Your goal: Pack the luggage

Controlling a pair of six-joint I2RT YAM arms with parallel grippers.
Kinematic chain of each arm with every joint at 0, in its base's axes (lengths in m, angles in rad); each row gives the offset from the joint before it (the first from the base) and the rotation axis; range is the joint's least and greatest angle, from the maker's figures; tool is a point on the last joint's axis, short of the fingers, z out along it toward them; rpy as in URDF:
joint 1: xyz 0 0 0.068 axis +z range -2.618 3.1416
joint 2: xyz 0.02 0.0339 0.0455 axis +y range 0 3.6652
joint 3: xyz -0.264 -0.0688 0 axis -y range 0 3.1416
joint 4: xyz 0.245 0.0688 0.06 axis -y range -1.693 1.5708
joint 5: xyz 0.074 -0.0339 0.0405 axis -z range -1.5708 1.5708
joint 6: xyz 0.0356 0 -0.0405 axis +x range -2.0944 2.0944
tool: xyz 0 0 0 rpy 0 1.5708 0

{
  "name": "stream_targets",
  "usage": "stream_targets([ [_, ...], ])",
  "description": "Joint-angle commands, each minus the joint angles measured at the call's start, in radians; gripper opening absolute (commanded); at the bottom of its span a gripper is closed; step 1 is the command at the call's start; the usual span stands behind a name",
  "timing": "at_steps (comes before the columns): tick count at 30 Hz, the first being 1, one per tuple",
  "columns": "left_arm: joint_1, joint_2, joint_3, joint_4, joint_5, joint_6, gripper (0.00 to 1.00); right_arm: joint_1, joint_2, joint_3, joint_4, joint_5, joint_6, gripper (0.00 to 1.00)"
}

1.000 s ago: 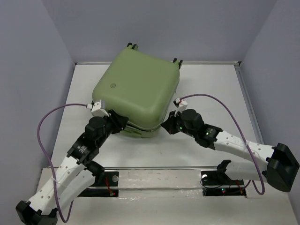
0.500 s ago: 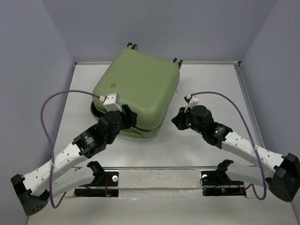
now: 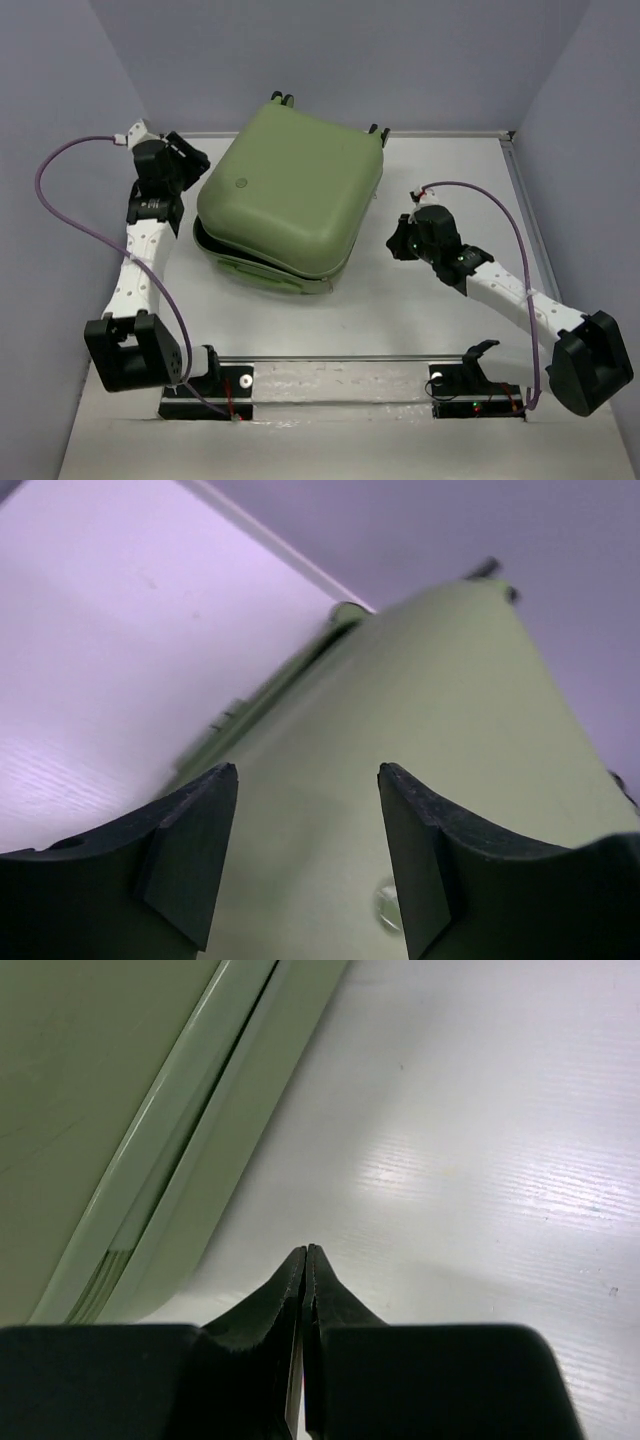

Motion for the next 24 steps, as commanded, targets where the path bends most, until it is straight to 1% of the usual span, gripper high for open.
stream_targets([
  [1, 0.179, 0.079, -0.001, 0.051, 0.142, -0.025, 0.70, -0.018, 0.058, 0.095, 0.031, -0.015, -0.028, 0.07],
  [2, 0.225, 0.120, -0.016, 0.053, 0.162, -0.027, 0.71, -0.031, 0.087, 0.113, 0.043, -0.020, -0.029, 0.07],
  [4, 0.251, 0.169, -0.028, 0.080, 0.170, -0.033, 0.71, -0.031, 0.133, 0.140, 0.061, -0.026, -0.032, 0.07],
  [5, 0.259, 0.183, -0.039, 0.096, 0.177, -0.037, 0.71, -0.031, 0.134, 0.149, 0.066, -0.026, -0.035, 0.07],
  [10, 0.267, 0.283, -0.082, 0.111, 0.236, -0.048, 0.72, -0.063, 0.261, 0.221, 0.072, -0.080, -0.049, 0.07],
  [11, 0.267, 0.283, -0.124, 0.126, 0.245, -0.053, 0.72, -0.072, 0.273, 0.230, 0.074, -0.086, -0.051, 0.07],
  [14, 0.264, 0.259, -0.213, 0.172, 0.262, -0.083, 0.71, -0.081, 0.313, 0.267, 0.081, -0.092, -0.045, 0.07],
  [17, 0.244, 0.237, -0.257, 0.176, 0.298, -0.083, 0.71, -0.081, 0.356, 0.311, 0.081, -0.113, -0.042, 0.07],
  [21, 0.204, 0.159, -0.327, 0.179, 0.305, -0.088, 0.71, -0.081, 0.399, 0.367, 0.080, -0.130, -0.049, 0.07],
  [24, 0.173, 0.070, -0.396, 0.179, 0.306, -0.092, 0.71, -0.091, 0.434, 0.426, 0.066, -0.156, -0.066, 0.07],
])
